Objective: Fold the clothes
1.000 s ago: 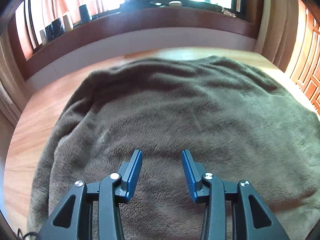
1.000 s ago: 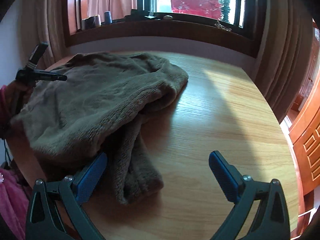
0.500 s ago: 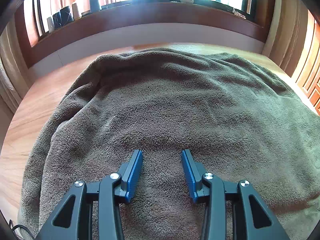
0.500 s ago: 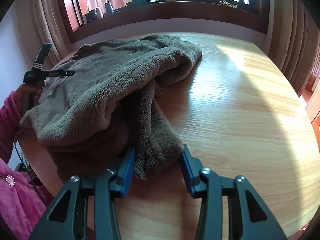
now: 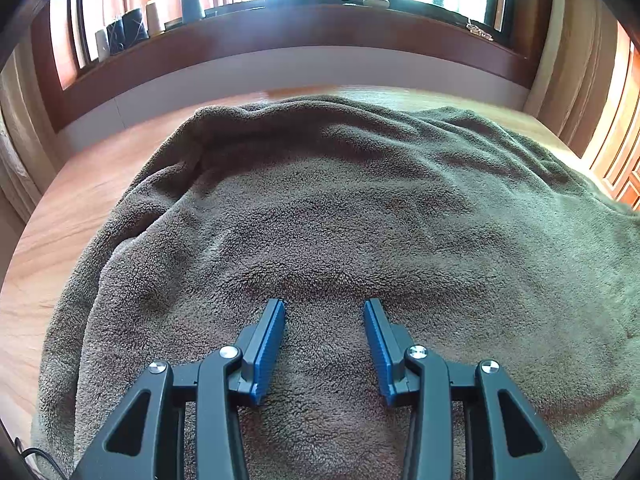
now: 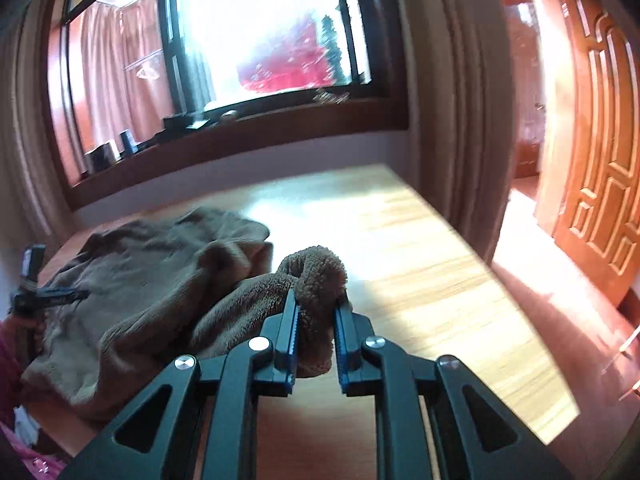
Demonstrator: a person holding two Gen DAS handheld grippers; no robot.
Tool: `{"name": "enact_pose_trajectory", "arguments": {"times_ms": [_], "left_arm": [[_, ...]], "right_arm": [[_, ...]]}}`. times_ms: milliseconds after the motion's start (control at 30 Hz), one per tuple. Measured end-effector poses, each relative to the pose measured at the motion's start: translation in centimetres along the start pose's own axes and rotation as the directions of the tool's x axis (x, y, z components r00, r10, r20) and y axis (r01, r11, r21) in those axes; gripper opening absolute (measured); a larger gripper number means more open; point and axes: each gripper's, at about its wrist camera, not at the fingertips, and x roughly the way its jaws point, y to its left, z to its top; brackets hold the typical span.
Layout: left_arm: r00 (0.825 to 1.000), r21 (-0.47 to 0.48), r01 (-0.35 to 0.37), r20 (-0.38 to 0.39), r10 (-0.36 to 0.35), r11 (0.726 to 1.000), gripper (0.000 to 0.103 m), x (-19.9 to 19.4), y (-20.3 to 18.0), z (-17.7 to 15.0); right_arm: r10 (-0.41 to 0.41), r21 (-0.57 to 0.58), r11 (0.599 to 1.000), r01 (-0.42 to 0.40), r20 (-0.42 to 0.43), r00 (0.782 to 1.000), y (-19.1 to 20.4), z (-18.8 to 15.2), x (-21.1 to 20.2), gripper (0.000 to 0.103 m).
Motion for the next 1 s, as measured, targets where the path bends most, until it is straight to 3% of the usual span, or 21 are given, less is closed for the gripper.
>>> {"name": "enact_pose_trajectory", "arguments": {"times_ms": [100,467,667,867,1000], "left_arm": [[1.0,0.003,-0.006,-0.007,0.006,1.0,0.043,-0.2,-0.5,-0.2],[0.999,0.038,0.043,-0.02,-0.042,0.998,0.045,-2.7,-1.6,-2.6],[0.997,0.007,0.074,-0.014,-0.074,0.997,0.048,-3.3,-1.3,-1.9],[0.993,-0.013,0.118,0.029,-0.118,0.993,0.048,-4.1,-0.6,-0.3],[0.995,-0.033,0.099,0.034,-0.098,0.995,0.048,-4.8,0.1,0.1]], "right_arm": [[-0.155,0.017,0.988,0.154,0.107,0.982,-1.3,1.2,-1.9,0.017],[-0.299,0.197,0.947,0.255,0.241,0.923,-3.8,3.7,-3.7,0.017],[-0.158,0.135,0.983,0.127,0.257,0.953,0.8,5.9,-1.8,0.017],[-0.032,0.066,0.998,0.016,0.255,0.966,5.6,7.4,0.1,0.017],[-0.007,0.034,0.999,0.001,0.178,0.984,7.0,7.8,2.3,0.019]]}}
